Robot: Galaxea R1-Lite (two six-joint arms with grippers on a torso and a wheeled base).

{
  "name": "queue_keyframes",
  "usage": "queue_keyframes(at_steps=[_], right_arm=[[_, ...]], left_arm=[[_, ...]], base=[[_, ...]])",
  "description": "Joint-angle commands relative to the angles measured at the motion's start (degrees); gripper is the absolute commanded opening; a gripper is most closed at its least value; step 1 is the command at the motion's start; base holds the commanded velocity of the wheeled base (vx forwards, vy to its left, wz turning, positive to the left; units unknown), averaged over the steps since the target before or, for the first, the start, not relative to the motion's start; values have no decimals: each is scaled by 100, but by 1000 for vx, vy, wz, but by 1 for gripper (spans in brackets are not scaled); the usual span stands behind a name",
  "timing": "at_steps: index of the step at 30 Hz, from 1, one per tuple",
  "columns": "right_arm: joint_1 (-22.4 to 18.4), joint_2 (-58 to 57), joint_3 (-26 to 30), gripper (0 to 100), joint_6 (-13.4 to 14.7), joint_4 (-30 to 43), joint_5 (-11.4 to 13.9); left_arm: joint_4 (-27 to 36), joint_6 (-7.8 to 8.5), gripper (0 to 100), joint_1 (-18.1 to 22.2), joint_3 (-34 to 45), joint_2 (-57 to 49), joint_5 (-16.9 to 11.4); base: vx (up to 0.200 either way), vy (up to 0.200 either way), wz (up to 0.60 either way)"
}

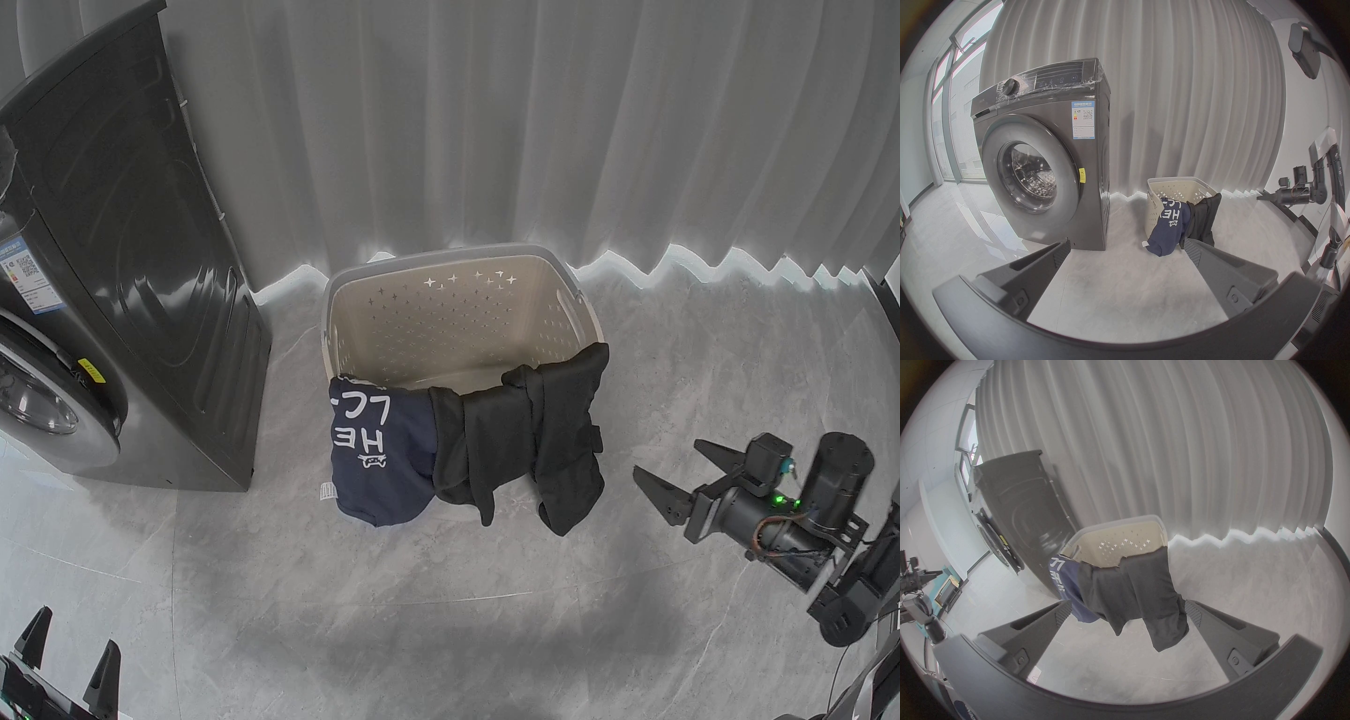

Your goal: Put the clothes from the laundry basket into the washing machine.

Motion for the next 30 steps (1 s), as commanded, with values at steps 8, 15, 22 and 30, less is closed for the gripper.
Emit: queue_keyframes(at_steps=[8, 15, 22, 30], right_arm=[[-302, -5044, 989, 100, -387, 3069, -348], [-935, -7847, 910, 100, -449, 6347, -383], [-1190, -9667, 989, 100, -422, 7876, -365], [-1286, -9869, 989, 100, -167, 8474, -1350]], left_arm=[[0, 12, 100, 0, 92, -104, -2], [-9, 20, 100, 9, 92, -104, -2], [-9, 29, 100, 0, 92, -104, -2], [-9, 20, 100, 0, 92, -104, -2]], base=[[0, 0, 0], [0, 171, 0], [29, 0, 0], [200, 0, 0]])
